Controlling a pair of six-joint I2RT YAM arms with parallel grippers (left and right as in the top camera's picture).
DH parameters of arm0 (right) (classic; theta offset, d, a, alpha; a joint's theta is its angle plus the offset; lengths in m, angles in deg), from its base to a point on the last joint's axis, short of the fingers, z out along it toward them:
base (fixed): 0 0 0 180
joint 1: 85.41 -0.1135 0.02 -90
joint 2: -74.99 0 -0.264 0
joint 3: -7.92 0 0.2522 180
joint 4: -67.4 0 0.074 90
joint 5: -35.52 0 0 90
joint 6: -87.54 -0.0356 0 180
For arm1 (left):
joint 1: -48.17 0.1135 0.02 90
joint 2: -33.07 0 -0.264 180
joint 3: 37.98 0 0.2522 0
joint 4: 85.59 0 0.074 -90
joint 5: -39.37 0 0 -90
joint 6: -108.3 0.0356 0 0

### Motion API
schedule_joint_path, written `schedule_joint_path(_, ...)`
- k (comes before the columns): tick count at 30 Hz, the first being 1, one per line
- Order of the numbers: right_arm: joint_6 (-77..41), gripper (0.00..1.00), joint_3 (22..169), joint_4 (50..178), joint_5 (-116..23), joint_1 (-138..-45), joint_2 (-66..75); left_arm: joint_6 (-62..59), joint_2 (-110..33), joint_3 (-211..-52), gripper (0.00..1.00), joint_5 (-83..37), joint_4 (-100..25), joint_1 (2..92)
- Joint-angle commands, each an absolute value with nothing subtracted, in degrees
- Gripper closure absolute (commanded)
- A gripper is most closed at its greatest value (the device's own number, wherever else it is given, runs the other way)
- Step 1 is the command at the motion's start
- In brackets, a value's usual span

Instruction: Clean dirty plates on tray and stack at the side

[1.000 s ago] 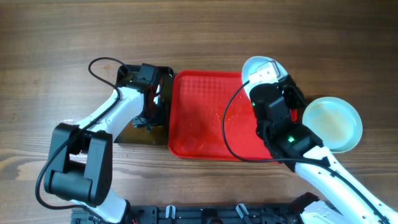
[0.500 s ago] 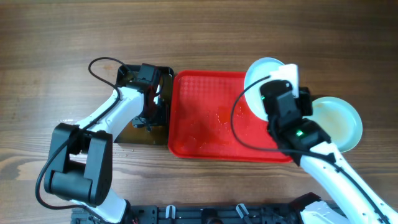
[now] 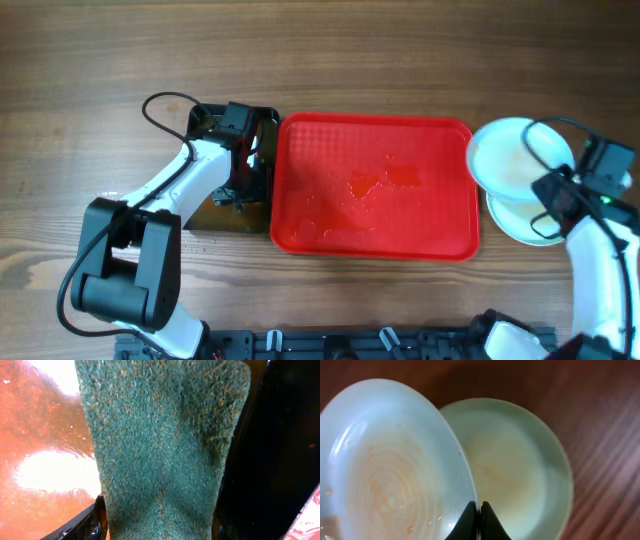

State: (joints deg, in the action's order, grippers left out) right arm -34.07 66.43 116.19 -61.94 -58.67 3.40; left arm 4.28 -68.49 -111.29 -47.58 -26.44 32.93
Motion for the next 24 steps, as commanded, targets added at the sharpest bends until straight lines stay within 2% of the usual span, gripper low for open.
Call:
schedule_joint_path(1,-38.64,0.96,67.31,116.45,-56.78,-51.41,-1.39,4.39,-67.44,-111.97,0.36,-47.65,-26.55,33.3)
schedule_joint_path(4,-38.64,0.95,67.31,117.26,-55.1,-48.13,-4.63,4.39,-67.44,-111.97,0.37,-47.65,-26.57,33.3)
schedule_joint_path(5,-38.55,0.79,67.31,117.68,-54.51,-47.8,-5.35,4.39,-67.44,-111.97,0.36,-47.65,-26.57,33.3)
schedule_joint_path(6,-38.6,0.48,67.31,118.0,-54.05,-47.83,-5.57,4.39,-67.44,-111.97,0.36,-47.65,-26.57,33.3)
schedule_joint_path(7,-38.4,0.36,67.31,118.07,-52.08,-47.87,-5.57,4.39,-67.44,-111.97,0.34,-47.65,-26.57,33.3)
schedule_joint_path(8,-37.2,0.29,67.33,118.05,-49.46,-47.89,-5.5,4.39,-67.41,-111.97,0.29,-47.65,-26.68,33.3)
schedule_joint_path(10,-31.69,0.2,67.35,116.93,-42.4,-48.11,-5.41,4.33,-66.76,-111.99,0.21,-47.69,-27.69,33.37)
schedule_joint_path(11,-29.0,0.18,67.44,116.67,-40.32,-48.42,-5.3,4.09,-65.36,-111.99,0.14,-47.71,-28.78,33.5)
schedule_joint_path(13,-24.67,0.15,67.5,116.52,-38.86,-50.56,-4.23,2.69,-62.1,-111.99,0.09,-48.83,-30.53,34.2)
schedule_joint_path(17,-18.73,0.15,67.61,114.18,-38.9,-60.79,0.93,-0.35,-55.94,-111.99,0.02,-50.07,-31.56,35.44)
schedule_joint_path(19,-15.36,0.14,67.61,113.22,-38.93,-66.03,3.29,-0.35,-54.96,-111.99,0.0,-50.07,-31.32,35.44)
schedule_joint_path(21,-11.41,0.03,67.61,113.37,-39.86,-72.81,5.65,-1.47,-54.67,-111.99,0.0,-50.07,-29.94,35.44)
schedule_joint_path(22,-9.7,0.01,67.61,114.27,-40.17,-75.61,6.35,-3.61,-54.61,-111.99,0.0,-50.07,-28.32,35.44)
schedule_joint_path(24,-9.46,0.01,67.61,117.89,-41.55,-80.59,7.13,-6.97,-54.32,-111.99,0.0,-49.72,-24.26,35.44)
